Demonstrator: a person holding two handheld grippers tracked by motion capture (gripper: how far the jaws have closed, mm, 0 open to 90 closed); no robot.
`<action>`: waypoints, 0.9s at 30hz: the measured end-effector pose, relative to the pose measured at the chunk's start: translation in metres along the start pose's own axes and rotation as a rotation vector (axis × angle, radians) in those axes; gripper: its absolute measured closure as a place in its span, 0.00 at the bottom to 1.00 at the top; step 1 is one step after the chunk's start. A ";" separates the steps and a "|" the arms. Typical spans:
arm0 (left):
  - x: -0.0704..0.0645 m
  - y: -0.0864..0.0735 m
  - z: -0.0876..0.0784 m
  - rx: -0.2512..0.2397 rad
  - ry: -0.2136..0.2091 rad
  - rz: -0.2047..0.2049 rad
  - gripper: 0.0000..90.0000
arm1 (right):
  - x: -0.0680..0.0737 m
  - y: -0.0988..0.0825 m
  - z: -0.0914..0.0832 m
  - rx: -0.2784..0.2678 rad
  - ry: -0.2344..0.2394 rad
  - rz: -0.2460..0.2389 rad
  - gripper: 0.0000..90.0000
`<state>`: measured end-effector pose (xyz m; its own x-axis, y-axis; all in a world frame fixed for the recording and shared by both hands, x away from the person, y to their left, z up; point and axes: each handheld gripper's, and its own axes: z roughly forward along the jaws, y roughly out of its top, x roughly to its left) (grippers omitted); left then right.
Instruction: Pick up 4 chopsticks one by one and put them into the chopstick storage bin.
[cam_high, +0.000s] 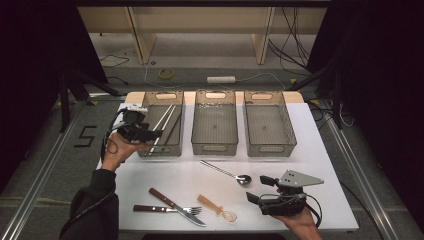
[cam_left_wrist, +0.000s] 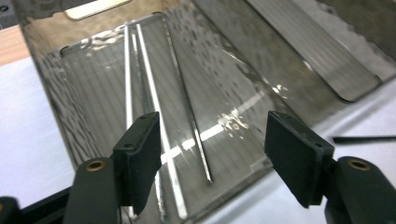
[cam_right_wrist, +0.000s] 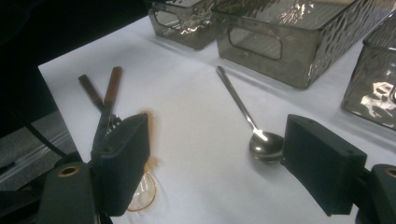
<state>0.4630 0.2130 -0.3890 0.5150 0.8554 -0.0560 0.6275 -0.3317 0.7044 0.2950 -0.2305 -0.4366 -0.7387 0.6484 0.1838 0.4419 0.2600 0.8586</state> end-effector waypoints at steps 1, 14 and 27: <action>-0.002 -0.001 -0.001 -0.004 -0.004 0.001 0.39 | 0.000 0.000 0.000 0.007 0.000 -0.001 0.27; -0.032 -0.025 -0.016 -0.078 -0.077 0.006 0.28 | 0.004 0.012 0.017 0.135 -0.027 -0.065 0.27; -0.056 -0.054 -0.027 -0.161 -0.132 -0.013 0.24 | -0.014 0.028 0.037 0.212 -0.066 -0.062 0.28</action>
<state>0.3848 0.1937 -0.4050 0.5864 0.7959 -0.1507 0.5383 -0.2439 0.8067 0.3366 -0.2057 -0.4326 -0.7360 0.6700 0.0968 0.4992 0.4406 0.7461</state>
